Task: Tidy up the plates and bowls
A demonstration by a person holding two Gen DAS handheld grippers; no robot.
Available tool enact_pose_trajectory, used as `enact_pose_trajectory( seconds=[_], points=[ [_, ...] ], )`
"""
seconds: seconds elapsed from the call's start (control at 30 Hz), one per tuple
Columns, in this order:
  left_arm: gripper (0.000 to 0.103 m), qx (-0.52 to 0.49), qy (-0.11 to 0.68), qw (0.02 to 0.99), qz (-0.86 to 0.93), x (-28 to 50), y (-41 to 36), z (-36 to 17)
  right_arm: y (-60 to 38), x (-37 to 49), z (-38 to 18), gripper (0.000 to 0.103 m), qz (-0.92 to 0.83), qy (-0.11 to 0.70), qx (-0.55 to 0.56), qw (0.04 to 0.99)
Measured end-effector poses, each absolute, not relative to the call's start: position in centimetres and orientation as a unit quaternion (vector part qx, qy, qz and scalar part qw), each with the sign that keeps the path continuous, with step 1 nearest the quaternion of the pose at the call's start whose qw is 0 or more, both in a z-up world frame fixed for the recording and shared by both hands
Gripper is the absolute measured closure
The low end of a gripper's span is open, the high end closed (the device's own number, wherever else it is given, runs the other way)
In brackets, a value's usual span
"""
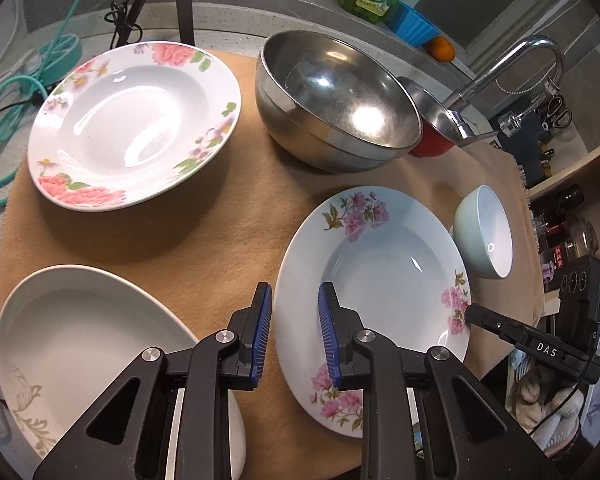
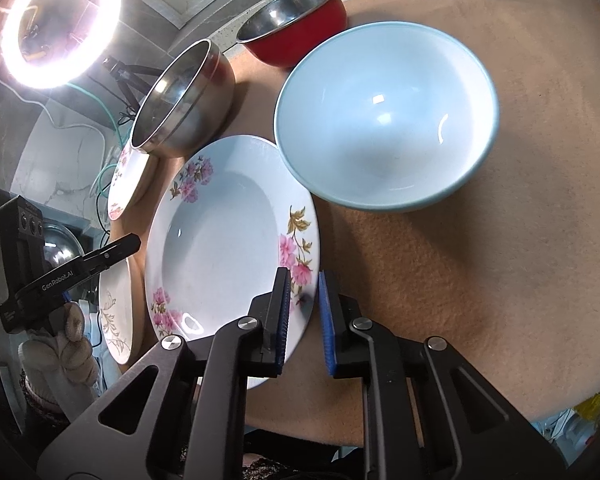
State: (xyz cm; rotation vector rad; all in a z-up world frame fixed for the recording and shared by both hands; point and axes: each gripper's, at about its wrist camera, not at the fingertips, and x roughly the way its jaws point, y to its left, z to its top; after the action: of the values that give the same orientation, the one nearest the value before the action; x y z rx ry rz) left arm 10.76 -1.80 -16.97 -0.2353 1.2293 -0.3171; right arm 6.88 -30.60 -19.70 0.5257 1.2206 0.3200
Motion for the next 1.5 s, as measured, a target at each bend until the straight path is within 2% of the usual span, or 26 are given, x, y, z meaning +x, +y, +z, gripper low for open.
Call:
enact_pose_trajectory(
  seconds=[0.3,1.5],
  points=[
    [0.087,-0.113,0.588,0.786,-0.151,11.7,-1.9,-18.0,-30.7,7.4,-20.3,0.09,0.151,0.57,0.25,0.768],
    [0.087,-0.085,0.596,0.784,-0.153,10.2,-2.7,-18.1,-29.8,7.5,-20.3,0.09,0.159,0.583,0.235,0.761]
  ],
)
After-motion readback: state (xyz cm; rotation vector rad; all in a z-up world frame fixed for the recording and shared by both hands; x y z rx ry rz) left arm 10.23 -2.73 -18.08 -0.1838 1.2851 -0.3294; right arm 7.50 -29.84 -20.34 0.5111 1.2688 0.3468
